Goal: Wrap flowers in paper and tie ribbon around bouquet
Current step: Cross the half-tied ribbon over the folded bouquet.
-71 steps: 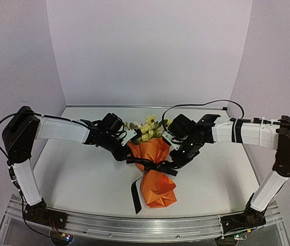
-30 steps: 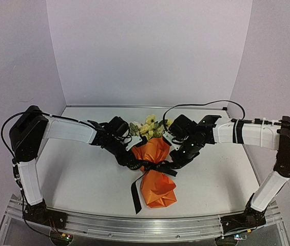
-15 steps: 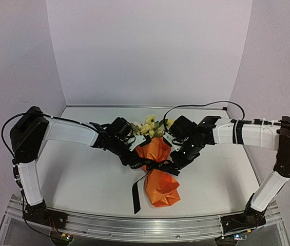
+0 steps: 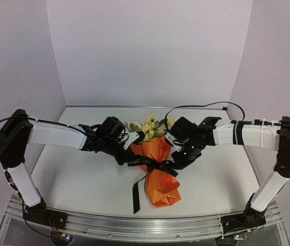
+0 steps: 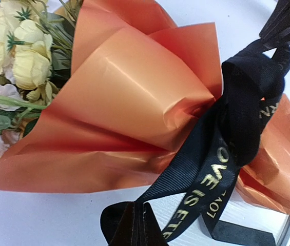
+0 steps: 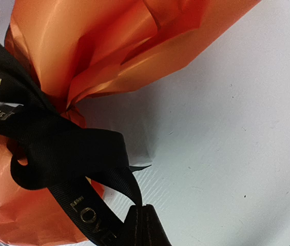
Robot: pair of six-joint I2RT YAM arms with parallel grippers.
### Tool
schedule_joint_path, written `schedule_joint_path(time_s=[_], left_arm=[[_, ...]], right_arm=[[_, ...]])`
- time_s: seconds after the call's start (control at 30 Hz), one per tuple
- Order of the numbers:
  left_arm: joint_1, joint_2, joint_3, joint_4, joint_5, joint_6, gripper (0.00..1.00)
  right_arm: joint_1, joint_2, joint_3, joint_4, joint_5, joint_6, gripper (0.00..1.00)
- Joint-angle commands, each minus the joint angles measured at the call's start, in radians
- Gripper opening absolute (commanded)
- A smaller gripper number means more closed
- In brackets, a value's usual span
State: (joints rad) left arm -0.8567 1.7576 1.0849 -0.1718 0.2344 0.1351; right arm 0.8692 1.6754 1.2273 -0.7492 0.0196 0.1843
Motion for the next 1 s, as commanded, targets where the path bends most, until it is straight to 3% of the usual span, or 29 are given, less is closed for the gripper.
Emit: schedule_joint_path(time_s=[0.0, 0.53, 0.97], left_arm=[[-0.002, -0.062, -0.032, 0.048, -0.033, -0.054, 0.0], [0.027, -0.108, -0.137, 0.124, -0.054, -0.184, 0.0], [0.06, -0.127, -0.152, 0.142, -0.026, -0.186, 0.0]], right_arm=[[0.003, -0.038, -0.012, -0.009, 0.075, 0.034, 0.0], [0.003, -0.046, -0.1, -0.036, 0.138, 0.091, 0.0], [0.003, -0.071, -0.128, -0.071, 0.183, 0.087, 0.0]])
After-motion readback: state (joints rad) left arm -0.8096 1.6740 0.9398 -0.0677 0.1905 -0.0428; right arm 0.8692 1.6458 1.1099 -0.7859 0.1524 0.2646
